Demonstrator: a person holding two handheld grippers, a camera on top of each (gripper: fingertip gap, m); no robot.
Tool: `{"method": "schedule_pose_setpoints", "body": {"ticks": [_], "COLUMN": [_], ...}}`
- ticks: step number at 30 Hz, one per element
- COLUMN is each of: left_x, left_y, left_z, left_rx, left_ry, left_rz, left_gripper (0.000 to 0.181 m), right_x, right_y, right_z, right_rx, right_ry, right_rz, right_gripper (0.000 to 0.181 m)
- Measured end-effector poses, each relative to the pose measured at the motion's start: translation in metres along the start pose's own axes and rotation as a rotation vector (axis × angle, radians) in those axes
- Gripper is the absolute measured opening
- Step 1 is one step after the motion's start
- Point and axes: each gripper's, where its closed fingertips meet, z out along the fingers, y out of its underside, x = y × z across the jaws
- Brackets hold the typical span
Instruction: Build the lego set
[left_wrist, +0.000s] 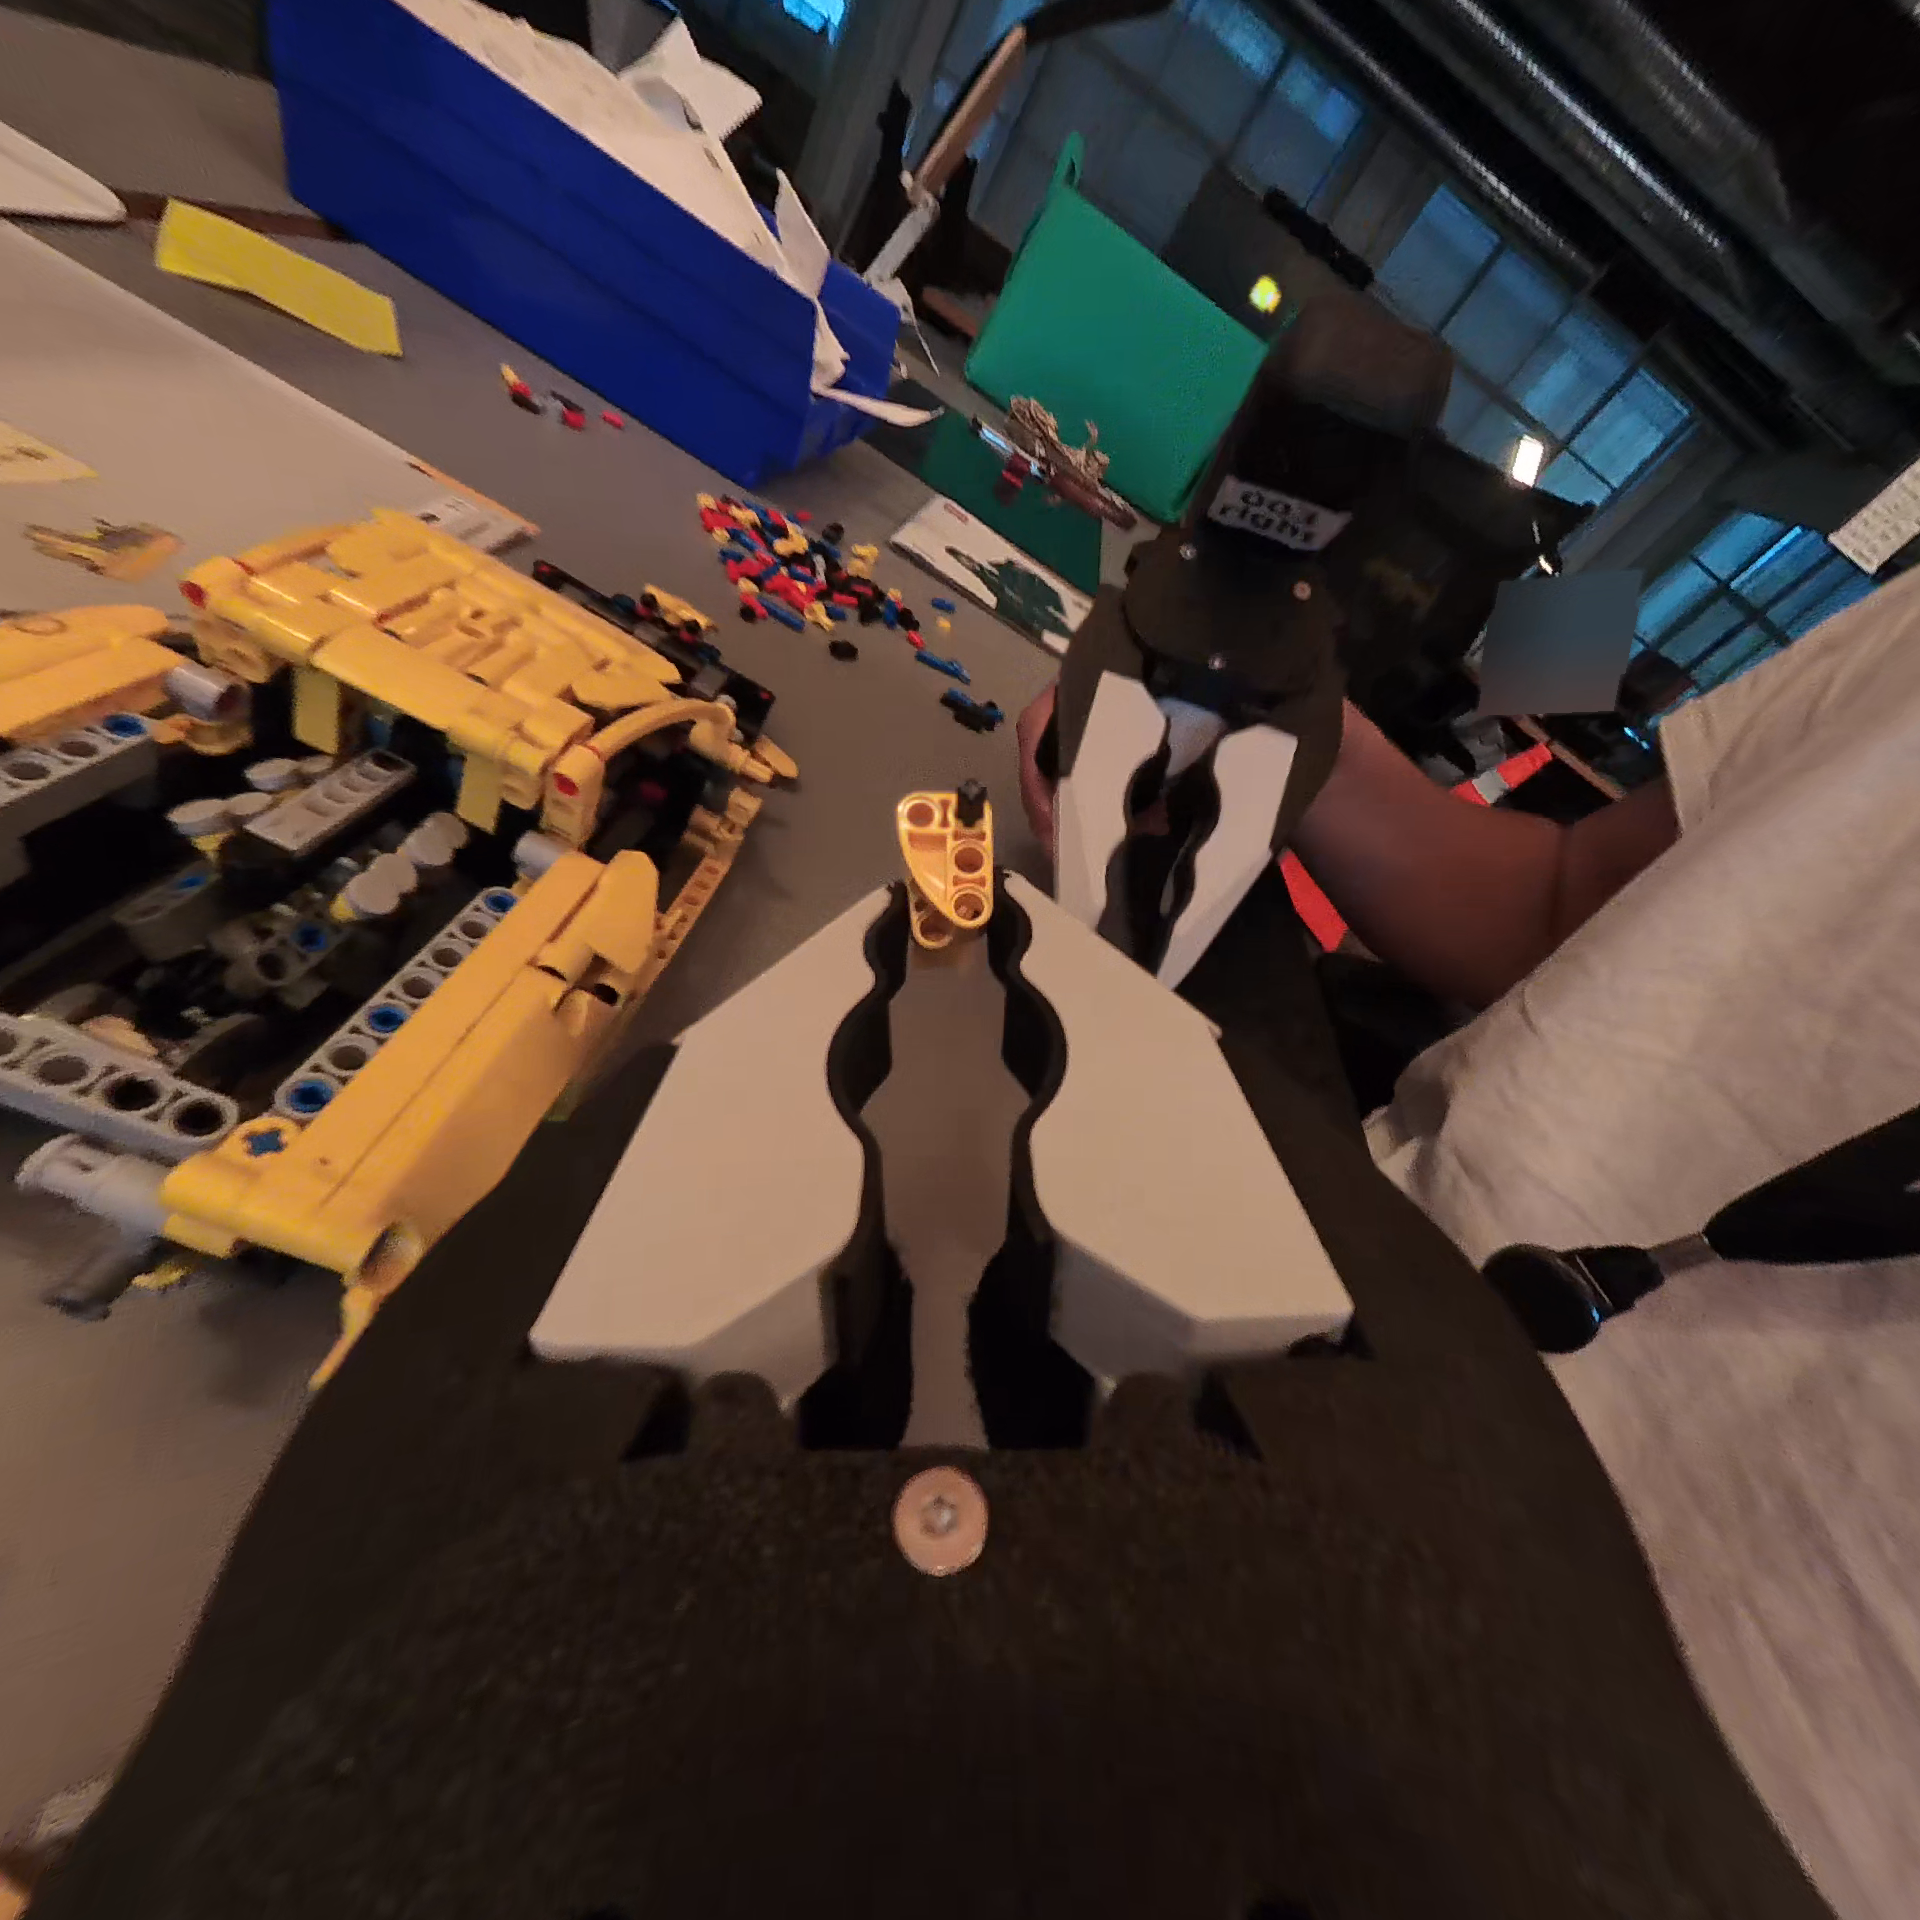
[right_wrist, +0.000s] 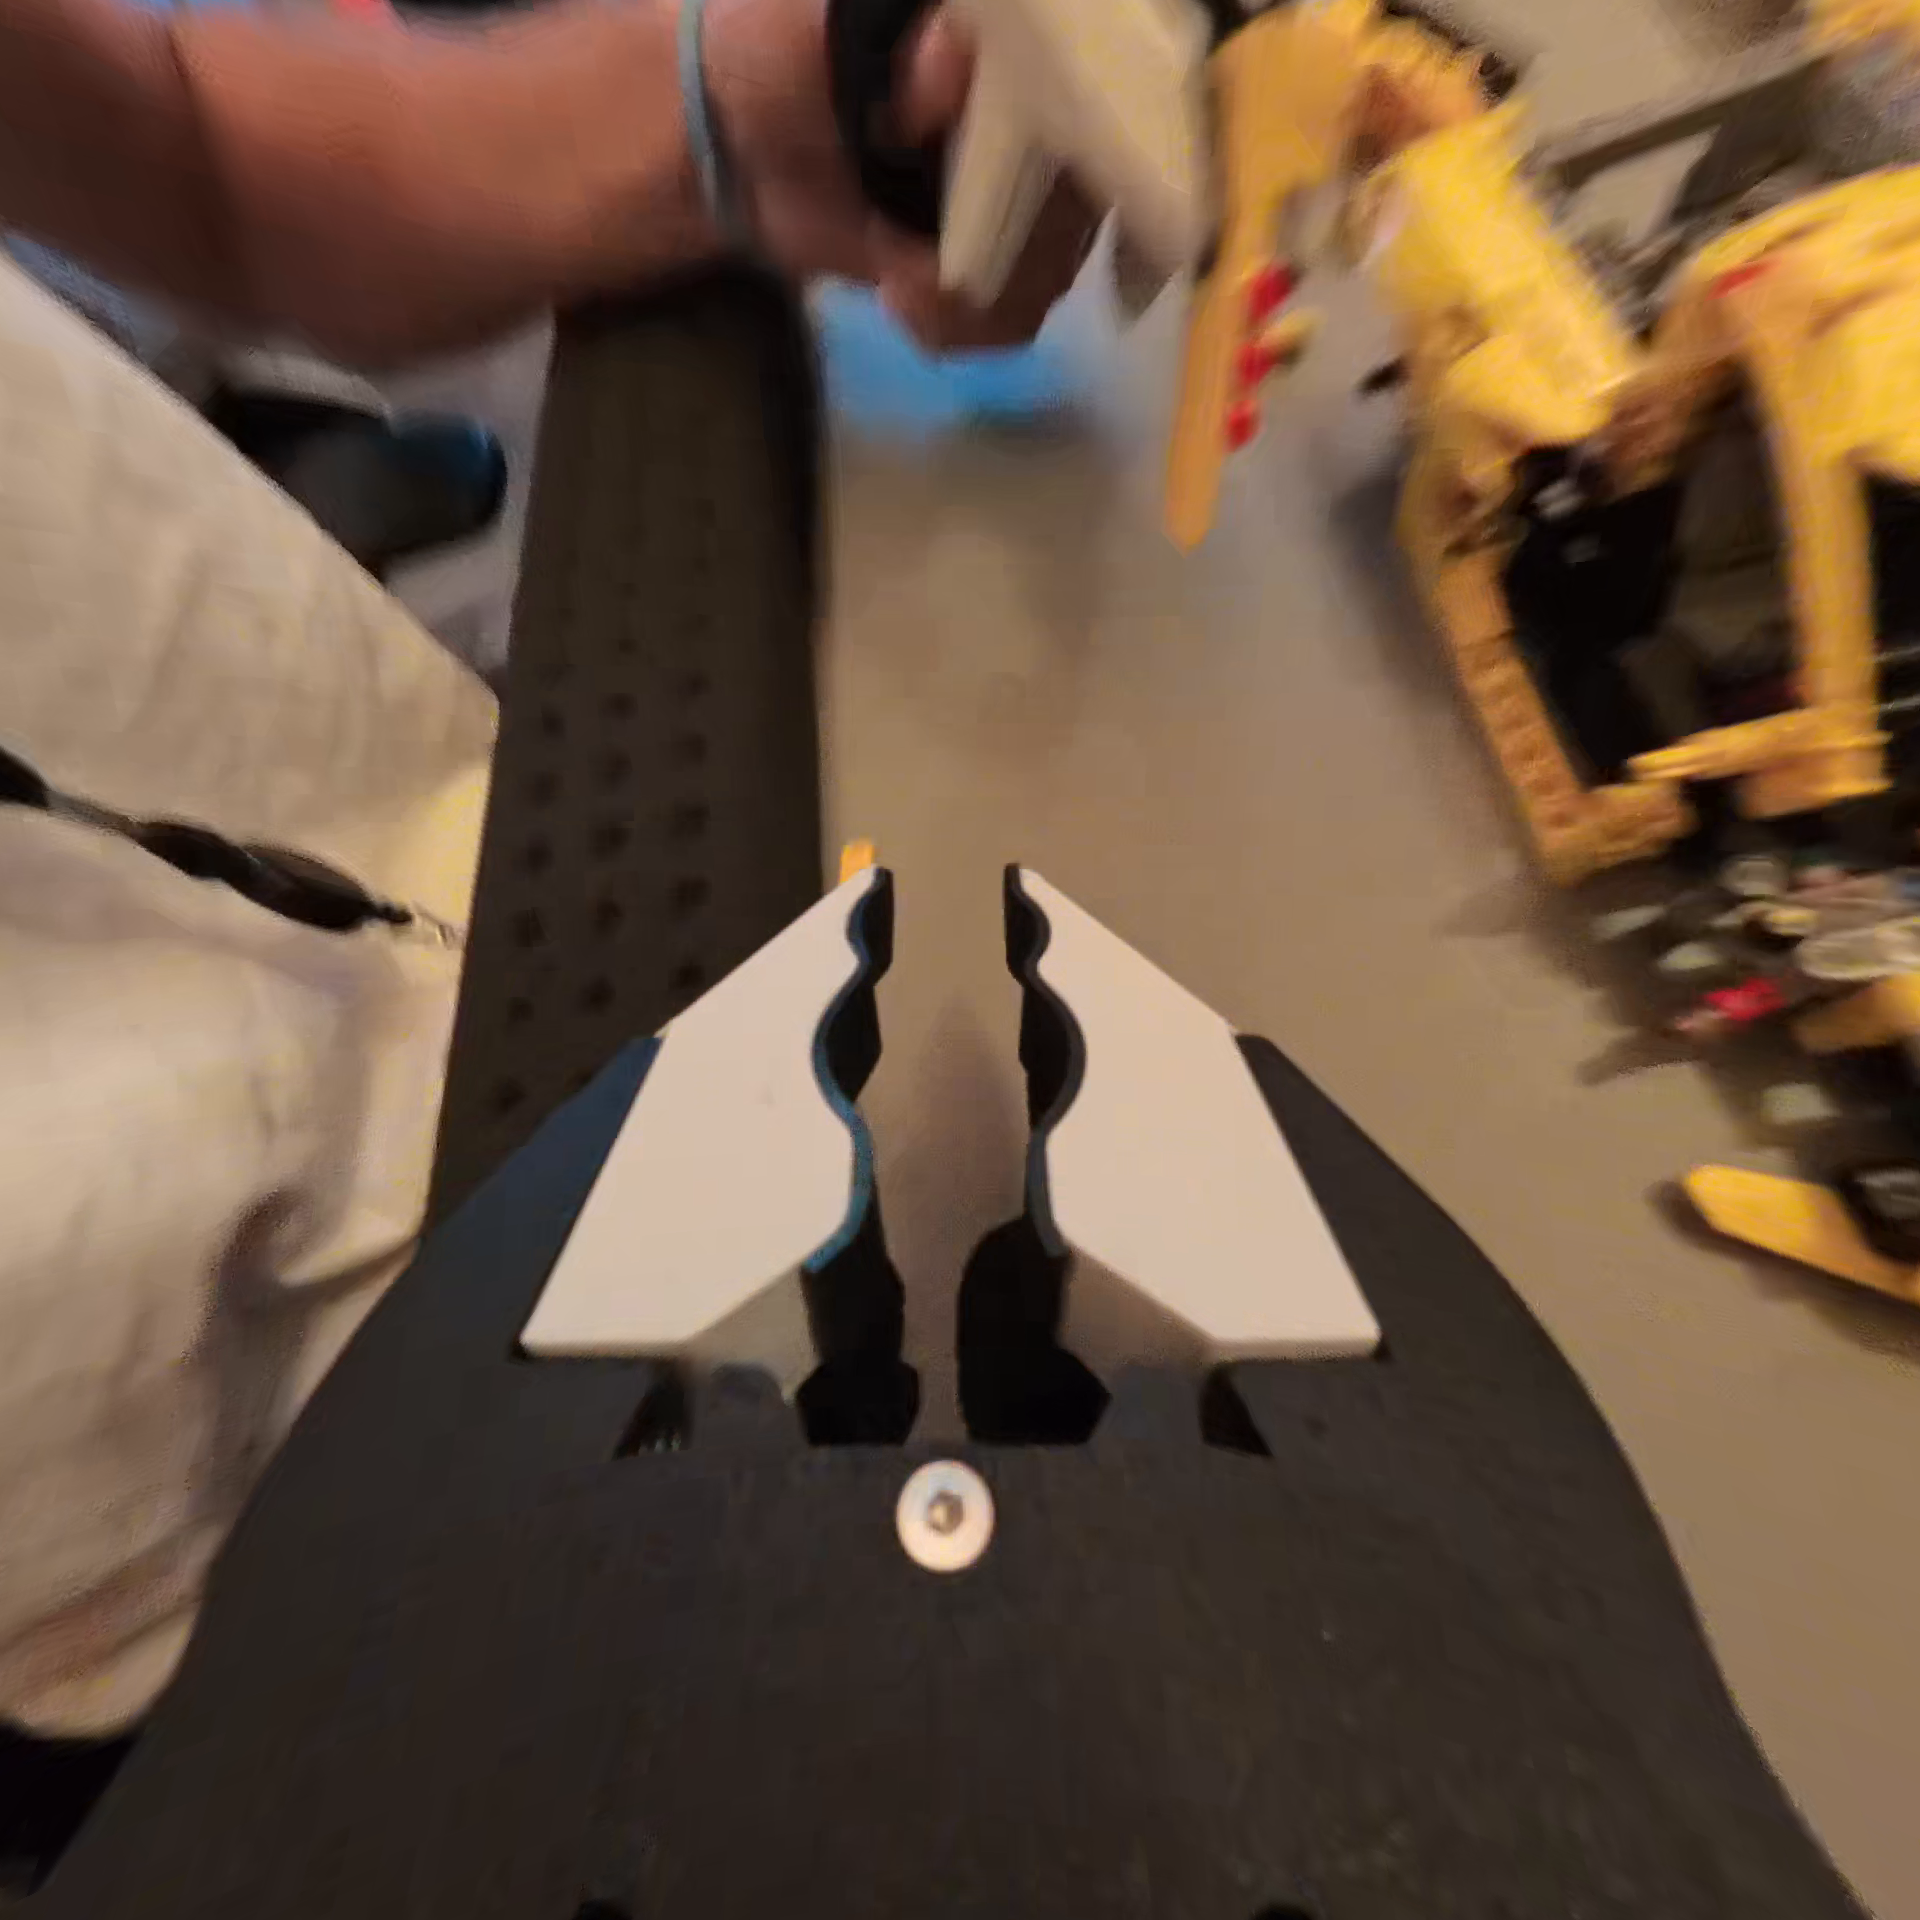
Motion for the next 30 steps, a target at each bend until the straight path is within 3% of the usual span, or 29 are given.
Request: {"method": "schedule_pose_setpoints", "body": {"ticks": [4, 9, 14, 17, 21, 24, 30], "left_x": [0.007, 0.010, 0.004, -0.002, -0.009, -0.008, 0.003], "left_y": [0.012, 0.018, 0.011, 0.013, 0.029, 0.043, 0.069], "left_z": [0.009, 0.012, 0.006, 0.005, 0.007, 0.010, 0.009], "left_rx": [-0.063, -0.094, -0.064, -0.081, -0.165, -0.239, -0.395], "left_ry": [0.034, 0.027, -0.006, -0.039, -0.065, -0.056, -0.027], "left_rz": [0.024, 0.062, 0.057, 0.060, 0.024, 0.016, 0.127], "left_gripper": [0.014, 0.014, 0.014, 0.014, 0.014, 0.014, 0.014], "right_x": [-0.009, -0.015, 0.032, 0.043, 0.041, 0.037, 0.043], "right_y": [0.030, 0.028, 0.019, 0.013, 0.023, 0.023, 0.021], "right_z": [0.022, 0.035, 0.021, 0.015, 0.014, 0.018, 0.017], "right_rx": [-0.185, -0.261, -0.301, -0.240, -0.240, -0.222, -0.223], "right_ry": [-0.039, -0.059, 0.210, 0.264, 0.243, 0.288, 0.441], "right_rz": [-0.096, -0.302, -0.409, -0.354, -0.159, -0.116, -0.211], "right_gripper": [0.017, 0.020, 0.016, 0.013, 0.028, 0.030, 0.006]}}
